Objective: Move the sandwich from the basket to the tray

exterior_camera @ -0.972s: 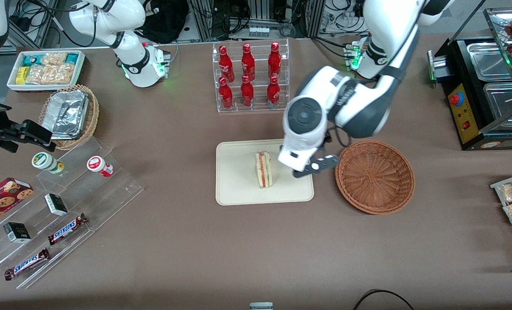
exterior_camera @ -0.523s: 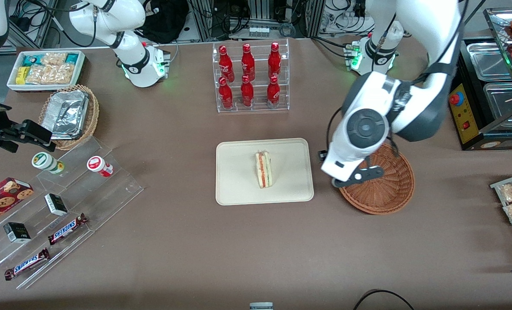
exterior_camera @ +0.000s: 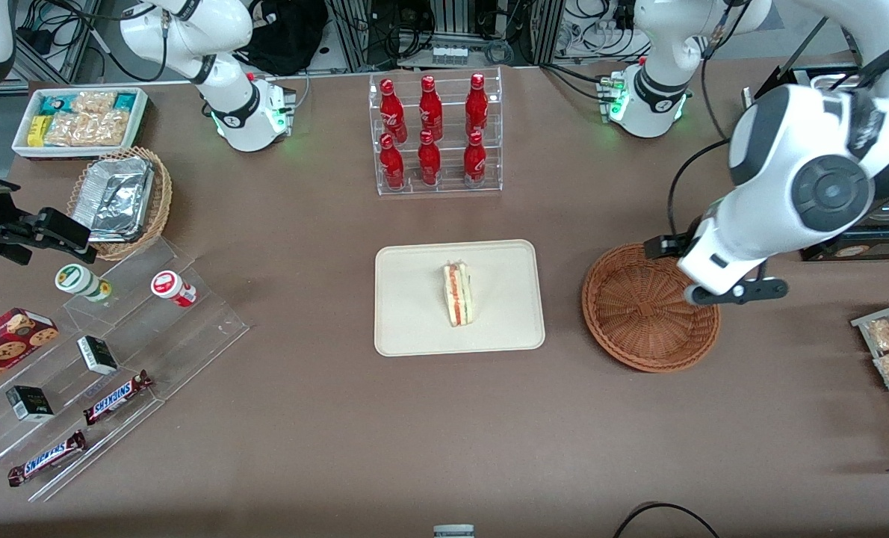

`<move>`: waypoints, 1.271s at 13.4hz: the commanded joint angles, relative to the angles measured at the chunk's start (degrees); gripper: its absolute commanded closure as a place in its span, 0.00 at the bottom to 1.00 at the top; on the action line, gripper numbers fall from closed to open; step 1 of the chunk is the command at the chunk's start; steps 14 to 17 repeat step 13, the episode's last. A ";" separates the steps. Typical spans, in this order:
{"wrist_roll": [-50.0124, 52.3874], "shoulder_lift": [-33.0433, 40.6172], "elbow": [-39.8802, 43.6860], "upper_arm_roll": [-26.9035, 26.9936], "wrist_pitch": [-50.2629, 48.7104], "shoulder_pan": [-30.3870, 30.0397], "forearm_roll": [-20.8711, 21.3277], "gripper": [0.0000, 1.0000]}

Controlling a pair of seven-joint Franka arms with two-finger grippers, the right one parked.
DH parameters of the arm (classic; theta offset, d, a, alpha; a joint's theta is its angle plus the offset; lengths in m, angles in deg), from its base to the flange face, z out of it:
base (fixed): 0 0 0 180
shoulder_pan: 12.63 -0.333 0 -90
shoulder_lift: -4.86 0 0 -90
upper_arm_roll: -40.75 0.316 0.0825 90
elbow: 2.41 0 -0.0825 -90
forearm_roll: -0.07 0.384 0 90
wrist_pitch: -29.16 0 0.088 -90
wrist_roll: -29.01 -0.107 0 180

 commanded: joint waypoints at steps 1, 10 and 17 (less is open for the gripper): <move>-6.65 5.97 -4.01 -0.38 -1.28 -2.88 -0.54 0.00; -19.42 11.87 -1.56 6.74 -7.08 -3.68 -0.63 0.00; -19.42 11.96 -0.50 6.57 -7.17 -3.51 -0.28 0.00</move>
